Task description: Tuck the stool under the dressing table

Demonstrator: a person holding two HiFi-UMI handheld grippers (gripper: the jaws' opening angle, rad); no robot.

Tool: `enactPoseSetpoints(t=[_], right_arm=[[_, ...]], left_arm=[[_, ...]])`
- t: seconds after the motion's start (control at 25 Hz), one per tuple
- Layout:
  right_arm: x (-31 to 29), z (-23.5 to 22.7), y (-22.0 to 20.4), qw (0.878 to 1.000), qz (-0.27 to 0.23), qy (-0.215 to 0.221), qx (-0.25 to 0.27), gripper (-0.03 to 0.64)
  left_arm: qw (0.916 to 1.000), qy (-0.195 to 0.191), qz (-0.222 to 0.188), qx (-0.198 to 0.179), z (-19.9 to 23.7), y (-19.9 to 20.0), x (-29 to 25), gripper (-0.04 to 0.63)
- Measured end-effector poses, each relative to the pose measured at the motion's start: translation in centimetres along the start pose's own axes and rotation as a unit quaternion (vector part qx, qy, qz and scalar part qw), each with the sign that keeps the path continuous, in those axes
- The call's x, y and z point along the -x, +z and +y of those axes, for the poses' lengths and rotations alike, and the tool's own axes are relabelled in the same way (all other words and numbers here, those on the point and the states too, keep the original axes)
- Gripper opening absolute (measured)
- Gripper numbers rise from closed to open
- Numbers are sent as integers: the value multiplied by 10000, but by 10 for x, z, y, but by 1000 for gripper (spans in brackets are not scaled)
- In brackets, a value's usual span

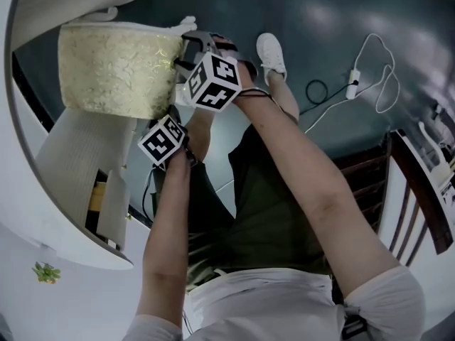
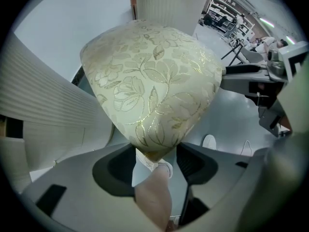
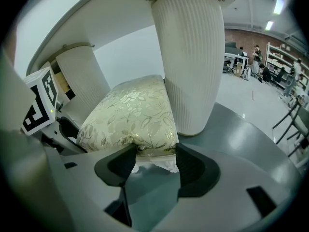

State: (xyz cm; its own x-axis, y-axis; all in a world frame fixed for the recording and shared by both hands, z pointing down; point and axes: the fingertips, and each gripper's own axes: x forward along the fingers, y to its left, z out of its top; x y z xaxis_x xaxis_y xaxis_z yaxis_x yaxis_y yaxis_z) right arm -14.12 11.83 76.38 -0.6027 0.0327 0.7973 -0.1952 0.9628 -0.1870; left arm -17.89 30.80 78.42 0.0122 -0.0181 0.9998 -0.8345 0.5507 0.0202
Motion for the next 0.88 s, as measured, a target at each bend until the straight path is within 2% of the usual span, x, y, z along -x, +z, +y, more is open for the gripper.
enactPoseSetpoints(t=[0.32,0.44,0.6,0.88], right_arm=[[-8,-1,16,9998,-9,26,200,253],[-21,7,32,9997,-109,89,219,253],[-44,19,62,9991,-310,156,224,256],[-70,17,104,9972,-749,6,-61,246]], left_arm=[[9999,171,-14,-8,7,10,0,261],[9993,356,-25,61,27,19,0,270],[9965,826,-85,-53,63,36,-2,275],[9941,1026,-342,45,94,71,-2,282]])
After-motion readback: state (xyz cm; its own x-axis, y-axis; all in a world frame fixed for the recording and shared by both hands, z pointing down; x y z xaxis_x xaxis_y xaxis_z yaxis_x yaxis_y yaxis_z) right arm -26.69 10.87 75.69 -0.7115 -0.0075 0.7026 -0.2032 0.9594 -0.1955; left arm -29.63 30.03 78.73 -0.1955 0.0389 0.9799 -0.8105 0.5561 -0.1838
